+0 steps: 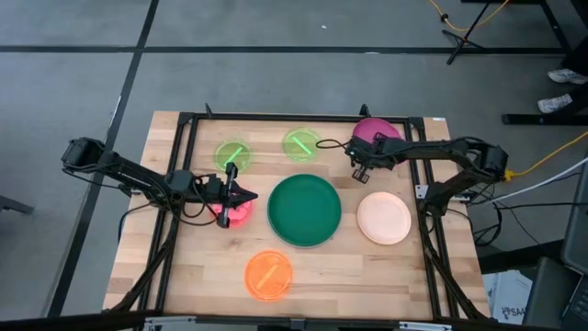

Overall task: Stack plastic plates
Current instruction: Stack the pink plate on top of the green plate

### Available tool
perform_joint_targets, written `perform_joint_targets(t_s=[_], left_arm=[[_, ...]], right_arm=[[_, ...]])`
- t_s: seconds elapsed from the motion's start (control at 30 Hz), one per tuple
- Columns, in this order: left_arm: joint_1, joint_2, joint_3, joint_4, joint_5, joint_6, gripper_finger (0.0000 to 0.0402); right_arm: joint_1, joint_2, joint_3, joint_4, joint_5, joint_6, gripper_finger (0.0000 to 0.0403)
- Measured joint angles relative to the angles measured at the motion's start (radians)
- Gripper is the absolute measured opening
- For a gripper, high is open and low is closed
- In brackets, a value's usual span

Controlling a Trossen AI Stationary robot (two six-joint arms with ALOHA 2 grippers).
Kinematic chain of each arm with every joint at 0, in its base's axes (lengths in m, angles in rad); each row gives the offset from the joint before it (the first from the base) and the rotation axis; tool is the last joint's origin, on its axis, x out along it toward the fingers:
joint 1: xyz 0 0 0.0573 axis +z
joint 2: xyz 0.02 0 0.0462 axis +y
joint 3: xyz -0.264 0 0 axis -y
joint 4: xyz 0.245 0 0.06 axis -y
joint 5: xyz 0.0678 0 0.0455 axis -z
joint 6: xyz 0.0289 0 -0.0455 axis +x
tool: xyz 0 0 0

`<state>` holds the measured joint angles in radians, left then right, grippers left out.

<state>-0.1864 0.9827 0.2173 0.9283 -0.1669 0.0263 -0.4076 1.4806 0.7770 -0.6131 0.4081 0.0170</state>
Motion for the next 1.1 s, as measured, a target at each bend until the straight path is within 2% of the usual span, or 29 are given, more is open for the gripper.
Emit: perform_joint_targets(t_s=[0.3, 0.67, 1.1], left_arm=[[0.0, 0.0, 0.0, 0.0, 0.0, 0.0, 0.0004], [0.0, 0.0, 0.0, 0.0, 0.0, 0.002, 0.0004], [0.0, 0.0, 0.0, 0.0, 0.0, 0.001, 0.0004]], right_arm=[[0.141, -0.101, 0.062, -0.041, 0.001, -0.001, 0.0004], [0.359, -0.109, 0.134, -0.018, -0.019, -0.061, 0.0005], [0.563, -0.109, 0.134, 0.173, -0.202, -0.242, 0.0005]])
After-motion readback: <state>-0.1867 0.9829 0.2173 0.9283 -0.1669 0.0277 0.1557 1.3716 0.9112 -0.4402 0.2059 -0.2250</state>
